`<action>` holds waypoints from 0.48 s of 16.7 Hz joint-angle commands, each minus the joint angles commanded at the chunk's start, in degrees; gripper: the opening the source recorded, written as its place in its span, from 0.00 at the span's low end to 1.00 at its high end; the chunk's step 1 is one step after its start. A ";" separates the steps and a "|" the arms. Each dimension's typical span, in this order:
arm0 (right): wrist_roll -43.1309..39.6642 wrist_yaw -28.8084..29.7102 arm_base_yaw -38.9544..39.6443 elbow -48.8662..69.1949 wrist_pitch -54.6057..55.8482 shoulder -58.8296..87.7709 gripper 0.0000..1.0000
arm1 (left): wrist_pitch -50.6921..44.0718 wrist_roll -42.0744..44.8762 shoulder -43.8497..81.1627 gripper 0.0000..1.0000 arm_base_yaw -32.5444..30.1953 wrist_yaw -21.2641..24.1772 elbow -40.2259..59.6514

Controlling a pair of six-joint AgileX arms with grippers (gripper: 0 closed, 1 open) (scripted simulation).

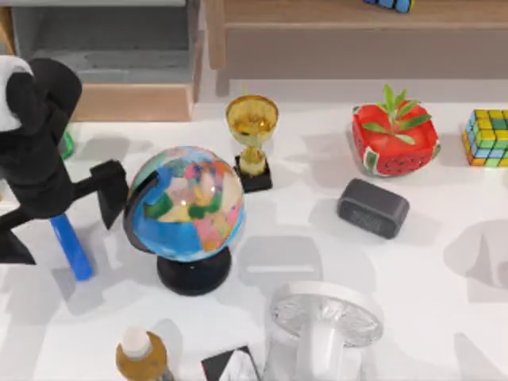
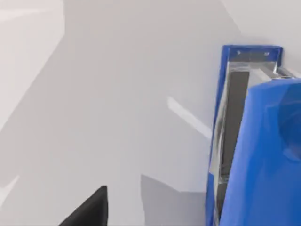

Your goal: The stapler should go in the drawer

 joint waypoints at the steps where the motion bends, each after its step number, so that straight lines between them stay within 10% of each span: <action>1: 0.00 0.00 0.00 0.00 0.00 0.00 1.00 | 2.14 -0.04 0.93 1.00 -0.05 0.01 -1.10; 8: 0.00 0.00 0.00 0.00 0.00 0.00 1.00 | 5.58 -0.06 2.54 0.92 -0.11 0.01 -3.03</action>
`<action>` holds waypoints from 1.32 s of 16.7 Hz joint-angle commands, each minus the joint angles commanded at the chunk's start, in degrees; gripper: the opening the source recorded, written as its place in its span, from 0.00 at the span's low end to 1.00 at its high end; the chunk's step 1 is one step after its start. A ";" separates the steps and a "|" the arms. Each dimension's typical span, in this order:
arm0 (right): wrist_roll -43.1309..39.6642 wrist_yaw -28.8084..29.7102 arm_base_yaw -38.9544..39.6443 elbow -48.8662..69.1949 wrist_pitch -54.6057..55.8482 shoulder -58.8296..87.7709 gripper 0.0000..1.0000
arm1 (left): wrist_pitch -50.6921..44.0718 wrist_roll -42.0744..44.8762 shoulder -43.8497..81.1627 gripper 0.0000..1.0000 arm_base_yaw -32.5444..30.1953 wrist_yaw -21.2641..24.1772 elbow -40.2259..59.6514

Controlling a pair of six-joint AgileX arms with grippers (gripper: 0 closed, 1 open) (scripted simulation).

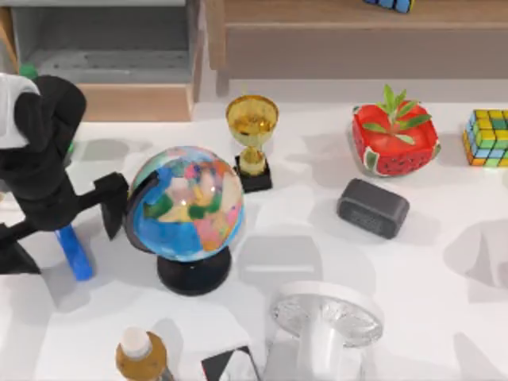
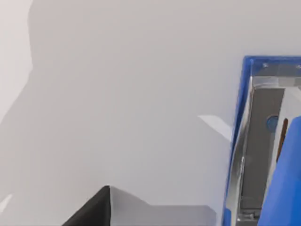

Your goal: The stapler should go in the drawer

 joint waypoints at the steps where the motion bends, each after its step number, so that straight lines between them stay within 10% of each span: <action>1: 0.00 0.00 0.00 0.00 0.00 0.00 1.00 | 0.00 0.00 0.00 0.85 0.00 0.00 0.00; 12: 0.00 0.00 0.00 0.00 0.00 0.00 1.00 | 0.00 0.00 0.00 0.02 0.00 0.00 0.00; 22: 0.00 0.00 0.00 0.00 0.00 0.00 1.00 | -0.89 0.39 -1.14 0.00 0.09 -0.32 0.38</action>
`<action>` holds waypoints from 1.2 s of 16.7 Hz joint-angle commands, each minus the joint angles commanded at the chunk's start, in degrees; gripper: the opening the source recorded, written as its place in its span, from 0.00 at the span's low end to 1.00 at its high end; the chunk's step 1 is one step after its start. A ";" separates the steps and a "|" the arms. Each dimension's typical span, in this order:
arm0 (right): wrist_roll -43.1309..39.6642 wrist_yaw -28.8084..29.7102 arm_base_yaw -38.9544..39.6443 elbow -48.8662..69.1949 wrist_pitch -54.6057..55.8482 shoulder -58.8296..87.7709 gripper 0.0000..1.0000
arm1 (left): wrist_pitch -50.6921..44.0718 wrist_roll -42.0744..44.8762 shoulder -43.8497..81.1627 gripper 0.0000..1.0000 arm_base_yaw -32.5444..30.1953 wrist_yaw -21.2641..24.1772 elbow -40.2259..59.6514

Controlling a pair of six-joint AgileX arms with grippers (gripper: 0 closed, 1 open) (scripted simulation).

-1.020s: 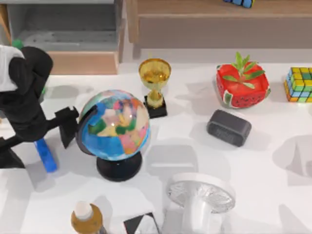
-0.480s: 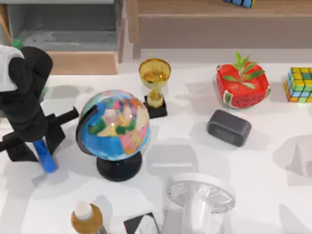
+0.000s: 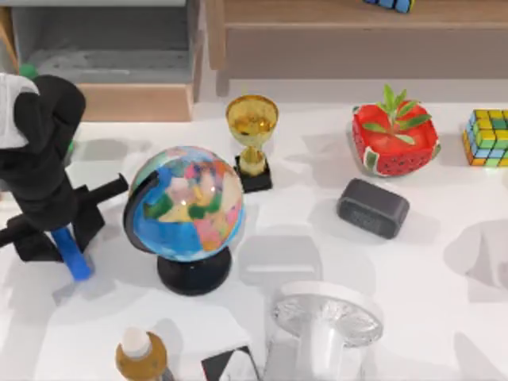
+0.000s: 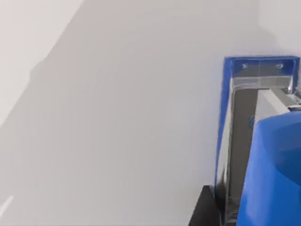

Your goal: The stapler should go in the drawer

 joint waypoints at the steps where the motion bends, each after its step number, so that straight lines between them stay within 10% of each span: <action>1: 0.00 0.00 0.00 0.00 0.00 0.00 1.00 | -0.72 -0.02 -0.37 0.00 -0.01 0.00 0.44; 13: 0.00 0.00 0.00 0.00 0.00 0.00 1.00 | -7.60 -1.05 -3.03 0.00 0.32 -0.24 4.75; 20: 0.00 0.00 0.00 0.00 0.00 0.00 1.00 | -18.80 -0.09 -2.00 0.00 5.59 -2.12 28.37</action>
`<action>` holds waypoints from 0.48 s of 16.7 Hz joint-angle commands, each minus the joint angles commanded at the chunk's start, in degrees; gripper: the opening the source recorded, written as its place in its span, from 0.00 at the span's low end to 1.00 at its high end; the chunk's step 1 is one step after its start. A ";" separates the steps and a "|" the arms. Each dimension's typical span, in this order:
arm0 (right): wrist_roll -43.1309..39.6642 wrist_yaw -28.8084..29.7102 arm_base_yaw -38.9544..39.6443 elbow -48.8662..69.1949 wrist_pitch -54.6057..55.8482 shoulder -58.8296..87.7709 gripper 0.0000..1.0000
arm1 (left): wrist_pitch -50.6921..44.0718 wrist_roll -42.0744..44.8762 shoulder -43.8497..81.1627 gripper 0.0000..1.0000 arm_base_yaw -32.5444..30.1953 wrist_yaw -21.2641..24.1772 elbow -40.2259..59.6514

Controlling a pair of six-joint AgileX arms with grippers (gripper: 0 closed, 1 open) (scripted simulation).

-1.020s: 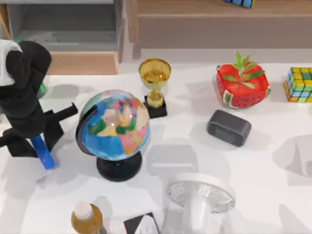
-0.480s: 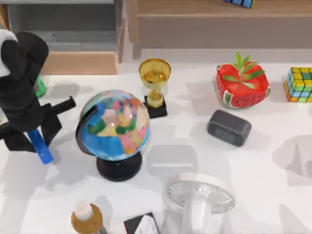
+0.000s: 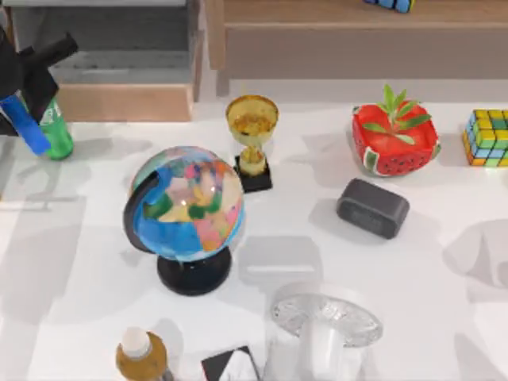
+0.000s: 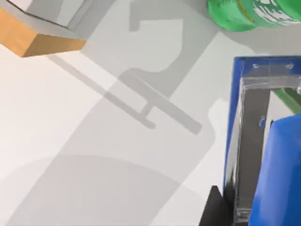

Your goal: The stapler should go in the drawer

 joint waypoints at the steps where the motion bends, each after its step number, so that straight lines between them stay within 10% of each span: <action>1: 0.00 0.00 0.00 0.00 0.00 0.00 1.00 | -1.85 2.09 0.98 0.00 1.32 -0.25 4.85; 8: 0.00 0.00 0.00 0.00 0.00 0.00 1.00 | -12.04 28.93 18.07 0.00 13.92 -0.44 35.91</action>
